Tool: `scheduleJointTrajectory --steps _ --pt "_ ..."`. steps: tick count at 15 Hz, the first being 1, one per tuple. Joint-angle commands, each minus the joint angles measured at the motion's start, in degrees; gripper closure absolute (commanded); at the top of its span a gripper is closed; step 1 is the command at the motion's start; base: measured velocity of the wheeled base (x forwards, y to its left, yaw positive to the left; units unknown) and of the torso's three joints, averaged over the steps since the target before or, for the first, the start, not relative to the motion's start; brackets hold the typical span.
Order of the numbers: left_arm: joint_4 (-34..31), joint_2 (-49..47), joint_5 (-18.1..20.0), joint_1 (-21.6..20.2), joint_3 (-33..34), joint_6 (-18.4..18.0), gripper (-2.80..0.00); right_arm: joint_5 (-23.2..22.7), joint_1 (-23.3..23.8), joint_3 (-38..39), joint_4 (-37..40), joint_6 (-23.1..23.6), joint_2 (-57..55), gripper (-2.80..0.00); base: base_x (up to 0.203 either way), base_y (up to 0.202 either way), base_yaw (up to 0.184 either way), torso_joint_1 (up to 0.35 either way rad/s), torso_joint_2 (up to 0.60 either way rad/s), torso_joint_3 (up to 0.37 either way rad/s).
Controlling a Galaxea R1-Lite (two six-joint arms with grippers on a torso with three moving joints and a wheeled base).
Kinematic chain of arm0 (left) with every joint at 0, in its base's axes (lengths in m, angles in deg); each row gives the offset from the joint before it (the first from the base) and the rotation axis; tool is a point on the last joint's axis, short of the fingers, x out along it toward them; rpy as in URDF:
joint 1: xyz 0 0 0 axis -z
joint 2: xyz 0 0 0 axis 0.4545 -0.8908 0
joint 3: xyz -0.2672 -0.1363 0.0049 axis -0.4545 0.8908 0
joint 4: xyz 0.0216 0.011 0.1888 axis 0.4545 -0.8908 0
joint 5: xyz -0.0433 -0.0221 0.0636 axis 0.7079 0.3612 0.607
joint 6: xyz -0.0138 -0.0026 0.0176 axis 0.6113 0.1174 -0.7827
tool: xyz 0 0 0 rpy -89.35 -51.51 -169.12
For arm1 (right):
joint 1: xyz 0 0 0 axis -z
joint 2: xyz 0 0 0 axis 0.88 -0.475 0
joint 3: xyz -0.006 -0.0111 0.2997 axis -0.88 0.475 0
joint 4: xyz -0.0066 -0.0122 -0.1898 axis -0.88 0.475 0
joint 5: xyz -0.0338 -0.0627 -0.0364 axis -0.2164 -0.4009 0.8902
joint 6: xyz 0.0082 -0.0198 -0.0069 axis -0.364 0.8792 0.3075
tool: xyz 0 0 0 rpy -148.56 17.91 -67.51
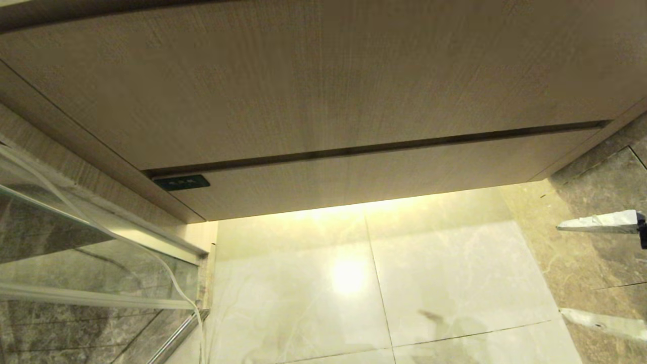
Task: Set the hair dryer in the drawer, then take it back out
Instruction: Pull open the drawer
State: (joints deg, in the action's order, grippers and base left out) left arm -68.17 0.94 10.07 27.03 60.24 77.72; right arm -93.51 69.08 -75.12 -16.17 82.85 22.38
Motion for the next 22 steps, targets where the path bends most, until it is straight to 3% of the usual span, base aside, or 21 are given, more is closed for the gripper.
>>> scheduleJointTrajectory --steps 1,16,22 --pt "0.01 0.0 -0.01 0.0 0.0 -0.02 -2.8 -0.28 0.55 0.17 0.24 0.4 0.35 -2.8 0.0 0.0 0.0 0.0 0.0 0.0" --pt "-0.08 0.0 -0.01 0.0 0.0 -0.02 -2.8 -0.2 0.55 -0.71 0.85 0.4 0.61 -2.8 0.0 0.0 0.0 0.0 0.0 0.0" --pt "-0.08 0.0 -0.01 0.0 0.0 -0.02 -2.8 -0.54 2.08 -2.51 -2.21 0.85 0.6 -2.8 0.0 0.0 0.0 0.0 0.0 0.0"
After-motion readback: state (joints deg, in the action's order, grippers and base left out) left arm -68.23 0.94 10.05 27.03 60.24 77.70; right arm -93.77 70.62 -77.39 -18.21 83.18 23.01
